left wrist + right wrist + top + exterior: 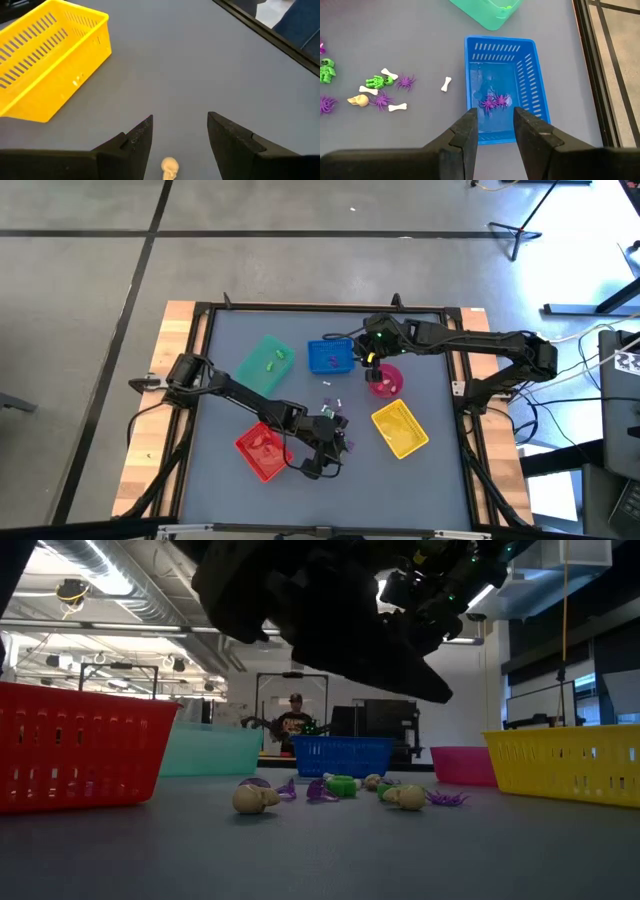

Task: Sort Halloween decoration
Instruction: Put the yellow skull toy into the red bin

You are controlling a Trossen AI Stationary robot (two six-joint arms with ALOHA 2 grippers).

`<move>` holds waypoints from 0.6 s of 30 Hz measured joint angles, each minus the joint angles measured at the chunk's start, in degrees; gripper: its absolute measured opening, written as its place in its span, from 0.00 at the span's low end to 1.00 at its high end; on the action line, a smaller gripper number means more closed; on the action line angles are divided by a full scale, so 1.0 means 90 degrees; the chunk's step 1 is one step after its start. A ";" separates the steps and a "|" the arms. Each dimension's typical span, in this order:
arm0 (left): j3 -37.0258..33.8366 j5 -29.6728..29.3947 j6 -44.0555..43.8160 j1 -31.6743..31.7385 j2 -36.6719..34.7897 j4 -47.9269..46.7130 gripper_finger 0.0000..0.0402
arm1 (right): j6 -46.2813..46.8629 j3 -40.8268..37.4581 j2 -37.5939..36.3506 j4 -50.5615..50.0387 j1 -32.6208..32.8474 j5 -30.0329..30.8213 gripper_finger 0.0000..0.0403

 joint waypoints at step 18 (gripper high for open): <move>0.0013 0.0271 -0.0156 0.0150 0.0487 -0.0411 0.43 | 0.0006 0.0000 0.0000 0.0000 -0.0001 0.0002 0.31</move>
